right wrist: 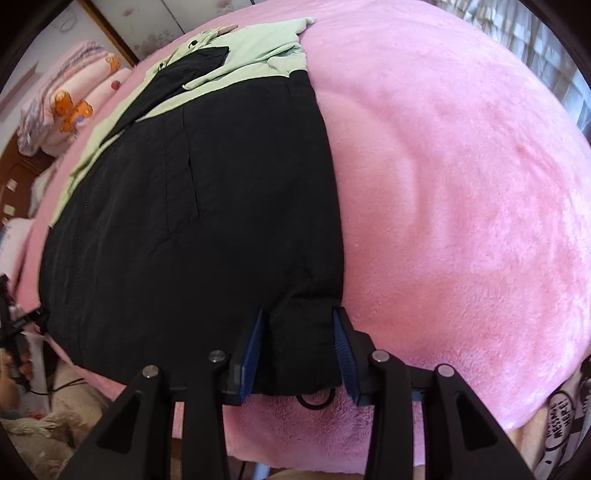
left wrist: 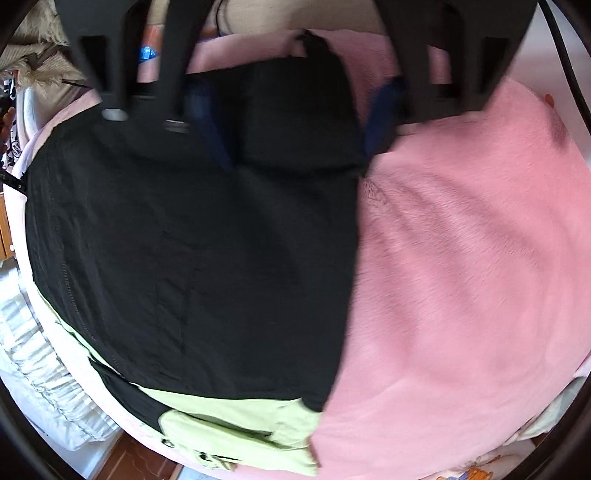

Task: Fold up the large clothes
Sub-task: 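Grasp the black hem with both tools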

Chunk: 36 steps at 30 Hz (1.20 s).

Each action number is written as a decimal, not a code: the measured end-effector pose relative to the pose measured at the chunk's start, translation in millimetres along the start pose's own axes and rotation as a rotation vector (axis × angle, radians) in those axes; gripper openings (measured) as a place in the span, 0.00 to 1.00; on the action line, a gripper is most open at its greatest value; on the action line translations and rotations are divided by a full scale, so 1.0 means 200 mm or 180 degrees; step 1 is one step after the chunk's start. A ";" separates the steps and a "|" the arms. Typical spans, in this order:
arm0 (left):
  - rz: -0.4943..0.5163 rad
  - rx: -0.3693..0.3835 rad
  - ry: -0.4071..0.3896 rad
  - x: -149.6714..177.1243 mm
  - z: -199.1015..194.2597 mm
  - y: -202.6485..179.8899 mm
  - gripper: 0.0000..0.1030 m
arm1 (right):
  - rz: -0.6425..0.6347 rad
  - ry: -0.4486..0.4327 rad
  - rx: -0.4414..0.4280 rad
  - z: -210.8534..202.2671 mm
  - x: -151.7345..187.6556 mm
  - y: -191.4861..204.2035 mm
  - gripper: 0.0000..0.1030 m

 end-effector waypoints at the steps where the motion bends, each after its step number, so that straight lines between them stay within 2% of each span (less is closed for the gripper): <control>1: 0.0014 -0.0018 -0.0001 0.00 -0.01 -0.03 0.16 | -0.0051 -0.0013 0.0035 -0.01 0.00 0.02 0.26; 2: 0.0018 0.0033 0.0023 -0.01 -0.02 -0.05 0.13 | -0.0063 -0.0013 0.0032 -0.02 0.00 0.02 0.17; 5: -0.0110 0.0020 0.0037 -0.03 -0.05 -0.06 0.10 | -0.0060 -0.0010 0.0051 -0.06 -0.01 0.04 0.12; 8: -0.0364 0.0229 -0.0069 -0.02 -0.14 -0.03 0.08 | -0.0128 -0.0102 0.0067 -0.15 0.02 0.06 0.10; 14: -0.0354 0.0136 -0.0162 0.02 -0.31 -0.02 0.07 | -0.0328 -0.0259 -0.0005 -0.35 0.06 0.10 0.08; 20: -0.0364 0.0187 -0.0074 0.03 -0.39 0.00 0.06 | -0.0548 -0.0234 0.0050 -0.47 0.10 0.14 0.06; 25: -0.0616 0.0447 0.0038 0.08 -0.48 0.09 0.06 | -0.0496 -0.0213 -0.0050 -0.57 0.15 0.11 0.06; 28: -0.0792 0.0662 -0.0011 0.00 -0.55 0.13 0.06 | -0.0373 -0.0264 -0.0181 -0.64 0.14 0.09 0.06; 32: -0.0876 0.0782 -0.0168 -0.15 -0.65 0.13 0.06 | -0.0204 -0.0401 -0.0371 -0.72 0.05 0.07 0.06; 36: -0.1128 0.0953 -0.0374 -0.28 -0.76 0.18 0.05 | -0.0003 -0.0599 -0.0587 -0.79 -0.13 0.05 0.06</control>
Point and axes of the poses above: each gripper's, at about its wrist camera, not at the fingertips, and z roughly the way its jaws point, y to its left, x to its underside, the point moved 1 cm from there along z, roughly the way its jaws point, and after that the axes turned 5 degrees about -x, right-handed, at the moved point
